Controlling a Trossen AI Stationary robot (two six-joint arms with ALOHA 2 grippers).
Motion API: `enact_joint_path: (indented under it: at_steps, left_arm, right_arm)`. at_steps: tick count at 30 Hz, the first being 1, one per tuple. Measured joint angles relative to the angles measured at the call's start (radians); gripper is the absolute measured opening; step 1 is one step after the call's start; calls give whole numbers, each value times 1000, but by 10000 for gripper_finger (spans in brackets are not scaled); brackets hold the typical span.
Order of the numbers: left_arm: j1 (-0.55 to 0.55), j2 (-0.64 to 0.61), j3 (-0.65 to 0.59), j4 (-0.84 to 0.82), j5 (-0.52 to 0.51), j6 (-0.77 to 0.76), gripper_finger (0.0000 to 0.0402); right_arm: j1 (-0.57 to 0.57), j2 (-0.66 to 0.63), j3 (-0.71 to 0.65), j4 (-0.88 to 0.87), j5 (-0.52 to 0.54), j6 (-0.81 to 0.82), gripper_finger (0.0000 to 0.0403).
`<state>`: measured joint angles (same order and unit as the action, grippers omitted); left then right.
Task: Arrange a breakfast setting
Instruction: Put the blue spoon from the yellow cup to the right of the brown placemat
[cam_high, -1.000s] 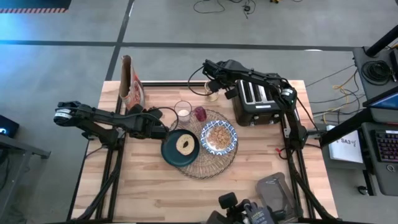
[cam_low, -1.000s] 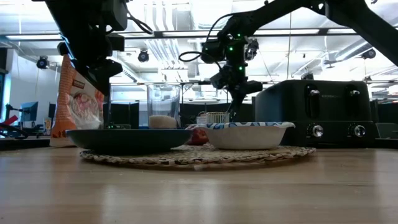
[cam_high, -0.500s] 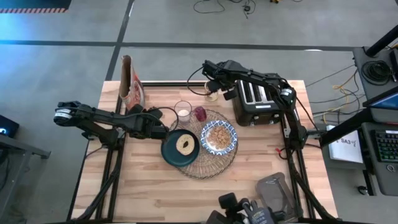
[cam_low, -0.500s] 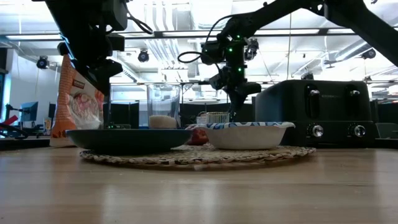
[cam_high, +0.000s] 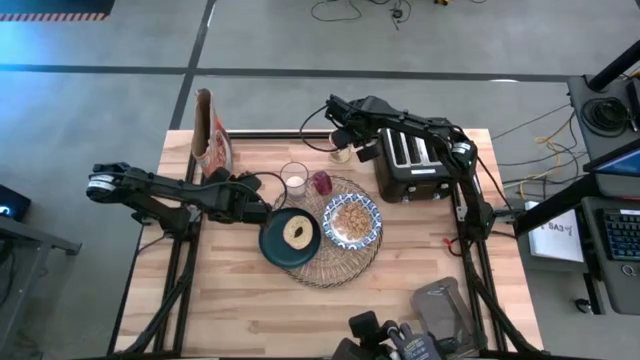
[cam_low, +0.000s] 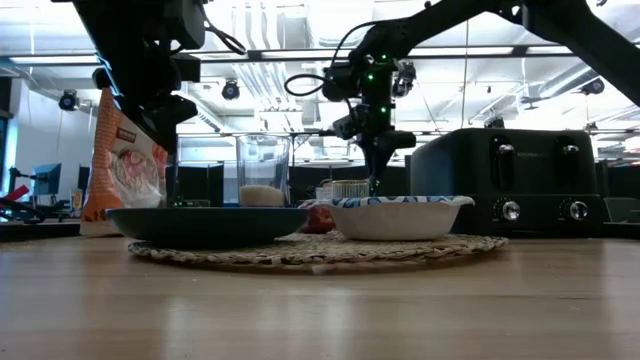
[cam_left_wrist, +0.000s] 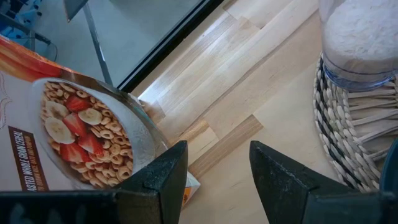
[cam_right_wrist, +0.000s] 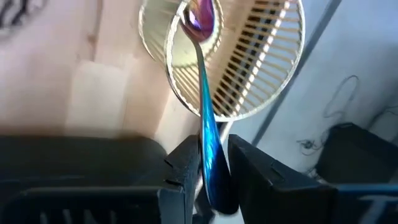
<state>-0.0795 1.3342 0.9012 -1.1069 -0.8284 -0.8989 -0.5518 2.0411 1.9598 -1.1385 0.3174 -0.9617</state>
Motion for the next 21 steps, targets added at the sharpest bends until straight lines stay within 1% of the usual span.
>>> enact_joint_path:
  at_steps: [4, 8, 21]
  left_arm:
    - [0, 0, 0, 0, 0, 0, 157]
    - [0, 0, 0, 0, 0, 0, 157]
    - [0, 0, 0, 1, 0, 0, 157]
  right_arm:
    - [0, 0, 0, -1, -11, 6, 82]
    - [0, -2, 0, -7, -11, 2, 73]
    - [0, -3, 0, -3, -11, -9, 11]
